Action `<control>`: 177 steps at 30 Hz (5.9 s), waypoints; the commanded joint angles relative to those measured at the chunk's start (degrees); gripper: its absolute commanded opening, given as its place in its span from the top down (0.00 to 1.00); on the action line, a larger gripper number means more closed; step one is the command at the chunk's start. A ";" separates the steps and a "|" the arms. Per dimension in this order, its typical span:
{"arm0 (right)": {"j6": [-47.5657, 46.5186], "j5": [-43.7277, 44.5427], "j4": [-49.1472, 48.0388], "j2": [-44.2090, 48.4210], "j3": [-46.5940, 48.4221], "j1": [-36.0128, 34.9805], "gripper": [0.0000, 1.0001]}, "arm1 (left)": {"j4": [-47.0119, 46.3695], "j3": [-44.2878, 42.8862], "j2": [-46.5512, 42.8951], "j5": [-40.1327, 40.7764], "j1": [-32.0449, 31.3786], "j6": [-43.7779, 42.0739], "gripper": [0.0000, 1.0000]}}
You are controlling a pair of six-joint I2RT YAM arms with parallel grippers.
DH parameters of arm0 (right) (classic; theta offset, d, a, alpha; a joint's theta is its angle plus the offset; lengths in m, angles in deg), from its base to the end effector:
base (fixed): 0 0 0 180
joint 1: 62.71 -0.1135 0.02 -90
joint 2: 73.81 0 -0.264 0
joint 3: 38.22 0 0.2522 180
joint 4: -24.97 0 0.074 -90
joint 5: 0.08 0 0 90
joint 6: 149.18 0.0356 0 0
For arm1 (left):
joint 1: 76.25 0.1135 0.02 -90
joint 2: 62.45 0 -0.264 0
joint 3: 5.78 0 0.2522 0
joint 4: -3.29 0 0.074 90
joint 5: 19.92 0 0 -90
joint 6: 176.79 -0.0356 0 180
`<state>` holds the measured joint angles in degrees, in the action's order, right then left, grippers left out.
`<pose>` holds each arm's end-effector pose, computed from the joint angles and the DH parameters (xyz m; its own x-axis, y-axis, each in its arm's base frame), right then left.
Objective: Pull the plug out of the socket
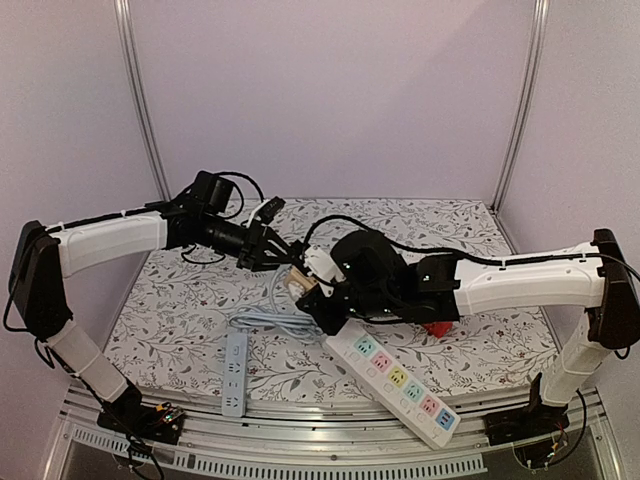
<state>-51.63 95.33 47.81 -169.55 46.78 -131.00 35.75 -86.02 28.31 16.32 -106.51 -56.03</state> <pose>0.1457 0.3568 0.2686 -0.3205 -0.4514 -0.8327 -0.8612 0.5049 0.0578 0.2801 -0.1966 0.2666 -0.9190 0.1861 -0.3474 0.3928 0.3590 -0.8467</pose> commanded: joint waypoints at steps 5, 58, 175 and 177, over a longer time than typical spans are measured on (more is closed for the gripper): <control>10.98 14.24 -3.42 1.73 2.29 1.84 1.00 | -3.91 0.96 -2.39 6.92 1.43 -1.67 0.89; 0.55 -15.08 -8.55 2.34 3.39 1.87 1.00 | 7.62 -5.18 0.52 0.46 1.43 -9.58 0.90; -0.61 -16.49 -3.26 3.42 3.63 -1.55 1.00 | 7.88 -4.53 -0.22 5.99 -0.81 -11.95 0.96; -1.86 -19.94 0.47 2.46 5.66 -1.50 1.00 | 8.77 -4.80 -1.15 7.80 -0.75 -13.14 0.95</control>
<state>-48.35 90.52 46.94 -168.35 45.47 -131.92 41.32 -87.94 27.40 19.86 -108.22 -61.86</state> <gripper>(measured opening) 0.076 0.330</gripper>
